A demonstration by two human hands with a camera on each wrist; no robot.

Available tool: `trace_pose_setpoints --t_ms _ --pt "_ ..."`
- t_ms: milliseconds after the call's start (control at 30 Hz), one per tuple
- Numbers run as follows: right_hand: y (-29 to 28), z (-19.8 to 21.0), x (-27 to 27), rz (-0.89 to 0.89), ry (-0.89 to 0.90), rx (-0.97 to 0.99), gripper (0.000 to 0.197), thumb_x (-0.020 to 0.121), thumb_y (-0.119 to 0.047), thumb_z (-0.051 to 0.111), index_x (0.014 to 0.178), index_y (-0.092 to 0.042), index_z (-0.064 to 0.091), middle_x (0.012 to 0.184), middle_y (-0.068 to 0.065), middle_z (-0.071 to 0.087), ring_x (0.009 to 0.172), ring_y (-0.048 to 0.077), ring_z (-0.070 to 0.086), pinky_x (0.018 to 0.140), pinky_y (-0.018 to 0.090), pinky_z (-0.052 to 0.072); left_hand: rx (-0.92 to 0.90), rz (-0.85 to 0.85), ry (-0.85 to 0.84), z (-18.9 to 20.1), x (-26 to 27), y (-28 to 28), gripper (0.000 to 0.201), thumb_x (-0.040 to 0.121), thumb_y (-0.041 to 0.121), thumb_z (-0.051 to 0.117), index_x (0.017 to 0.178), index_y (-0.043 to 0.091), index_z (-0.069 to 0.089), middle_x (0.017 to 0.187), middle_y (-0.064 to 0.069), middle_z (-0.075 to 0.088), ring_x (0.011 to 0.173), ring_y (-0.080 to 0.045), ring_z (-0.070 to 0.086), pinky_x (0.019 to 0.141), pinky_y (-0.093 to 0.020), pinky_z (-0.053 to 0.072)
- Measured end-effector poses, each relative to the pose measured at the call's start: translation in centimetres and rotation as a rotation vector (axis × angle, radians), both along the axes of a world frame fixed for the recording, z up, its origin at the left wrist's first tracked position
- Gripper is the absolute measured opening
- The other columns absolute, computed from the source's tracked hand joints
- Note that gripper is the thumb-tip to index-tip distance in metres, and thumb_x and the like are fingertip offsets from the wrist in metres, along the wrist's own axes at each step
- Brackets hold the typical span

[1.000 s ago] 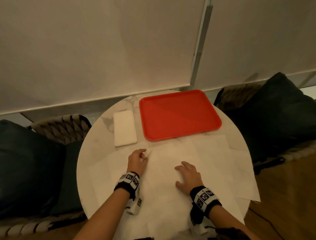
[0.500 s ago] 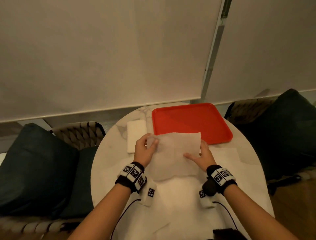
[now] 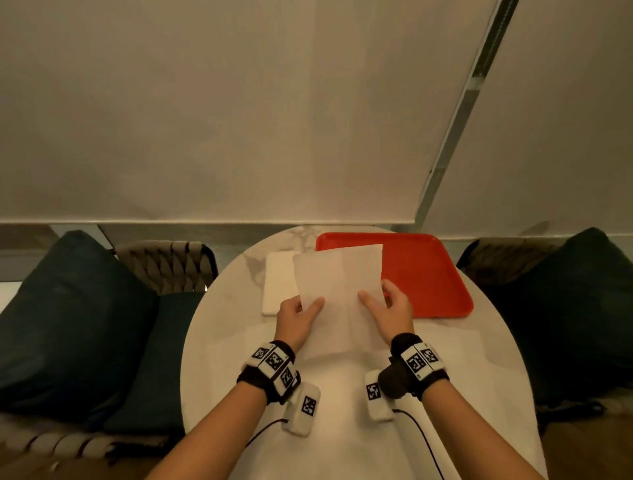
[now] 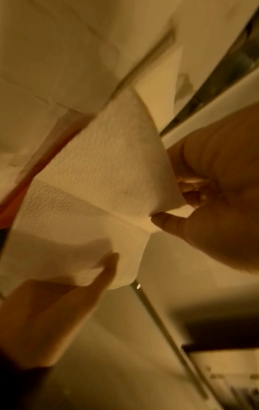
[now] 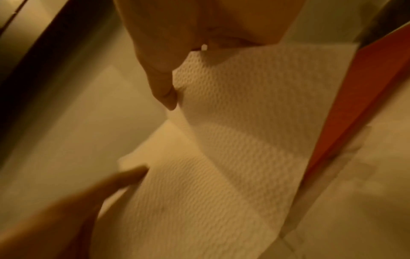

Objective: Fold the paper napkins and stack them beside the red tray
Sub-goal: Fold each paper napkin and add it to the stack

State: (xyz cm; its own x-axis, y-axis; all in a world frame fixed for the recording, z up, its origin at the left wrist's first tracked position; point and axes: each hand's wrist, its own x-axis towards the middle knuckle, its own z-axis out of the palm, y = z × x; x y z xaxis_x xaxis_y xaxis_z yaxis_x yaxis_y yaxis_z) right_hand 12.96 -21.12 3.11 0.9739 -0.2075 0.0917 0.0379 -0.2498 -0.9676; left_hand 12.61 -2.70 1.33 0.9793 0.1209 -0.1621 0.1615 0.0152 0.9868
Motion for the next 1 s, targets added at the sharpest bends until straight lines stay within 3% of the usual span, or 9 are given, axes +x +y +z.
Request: trace_pose_setpoints --t_ms 167,300,333,433,500,633,767,900,1000 --pt "3.4 -0.4 -0.5 0.103 -0.076 -0.169 0.018 0.082 -0.019 0.072 0.083 -0.029 0.056 0.093 -0.001 0.057 0.081 0.015 0.055 0.068 0.021 0.044 -0.075 -0.111 -0.075 0.3 -1.0 -1.0 0.024 0.091 0.029 0.063 0.114 0.024 0.059 0.110 0.000 0.070 0.105 -0.018 0.066 0.089 -0.037 0.055" --pt "6.0 -1.2 -0.7 0.318 -0.019 -0.219 0.035 0.077 -0.028 0.077 0.108 -0.028 0.061 0.106 -0.010 0.051 0.083 0.009 0.055 0.069 0.015 0.046 -0.304 -0.079 0.127 0.2 -0.9 -0.2 0.075 0.078 0.060 0.065 0.135 0.018 0.041 0.124 -0.012 0.062 0.108 -0.027 0.065 0.088 -0.050 0.055" --pt "6.5 -1.5 -0.6 0.368 0.005 -0.248 0.039 0.076 -0.030 0.078 0.112 -0.028 0.062 0.108 -0.011 0.049 0.085 0.009 0.055 0.069 0.015 0.045 -0.347 -0.050 0.145 0.0 -0.7 0.3 0.075 0.080 0.053 0.069 0.138 0.015 0.039 0.126 -0.013 0.061 0.109 -0.027 0.065 0.087 -0.047 0.056" --pt "7.2 -2.0 0.3 0.380 0.023 -0.254 0.037 0.073 -0.034 0.080 0.108 -0.032 0.069 0.110 -0.012 0.048 0.086 0.009 0.053 0.071 0.015 0.042 -0.299 0.023 0.143 -0.1 -0.2 2.3 0.046 0.089 -0.003 0.055 0.133 0.008 0.044 0.112 -0.019 0.067 0.099 -0.030 0.068 0.079 -0.043 0.058" --pt "7.2 -2.3 1.3 0.288 0.016 -0.240 0.026 0.075 -0.033 0.079 0.099 -0.037 0.071 0.110 -0.010 0.047 0.096 0.009 0.051 0.080 0.021 0.041 -0.264 0.053 0.151 -0.6 0.5 3.9 0.056 0.084 -0.019 0.042 0.131 0.011 0.044 0.106 -0.021 0.068 0.095 -0.031 0.068 0.081 -0.047 0.056" --pt "7.6 -3.4 3.8 0.268 0.074 -0.250 0.023 0.080 -0.023 0.073 0.096 -0.040 0.070 0.118 -0.006 0.049 0.115 0.011 0.045 0.098 0.032 0.038 -0.243 0.093 0.182 -1.7 1.9 6.5 0.061 0.084 -0.020 0.042 0.132 0.018 0.038 0.097 -0.013 0.068 0.087 -0.025 0.067 0.083 -0.050 0.054" --pt "9.1 -4.2 6.1 0.413 0.140 -0.079 0.034 0.086 -0.004 0.065 0.102 -0.033 0.071 0.110 -0.009 0.065 0.081 0.001 0.057 0.080 0.023 0.046 -0.208 0.060 0.183 -2.7 4.0 8.7 0.069 0.087 -0.017 0.045 0.134 0.031 0.031 0.098 -0.009 0.066 0.084 -0.018 0.067 0.071 -0.037 0.058" --pt "10.5 -5.4 8.9 0.328 0.207 -0.070 0.034 0.081 0.001 0.068 0.097 -0.028 0.074 0.093 -0.010 0.069 0.073 0.010 0.056 0.073 0.025 0.049 -0.170 0.041 0.145 -3.9 7.1 10.5 0.075 0.090 -0.005 0.055 0.137 0.044 0.024 0.108 -0.014 0.065 0.095 -0.026 0.068 0.073 -0.040 0.059" --pt "11.5 -6.3 11.7 0.253 0.245 -0.073 0.032 0.079 -0.001 0.070 0.101 -0.024 0.073 0.080 -0.010 0.061 0.072 0.010 0.053 0.069 0.024 0.046 -0.010 -0.007 0.063 -4.4 9.8 11.3 0.059 0.085 0.005 0.068 0.132 0.032 0.043 0.111 -0.009 0.060 0.090 -0.016 0.065 0.074 -0.031 0.058"
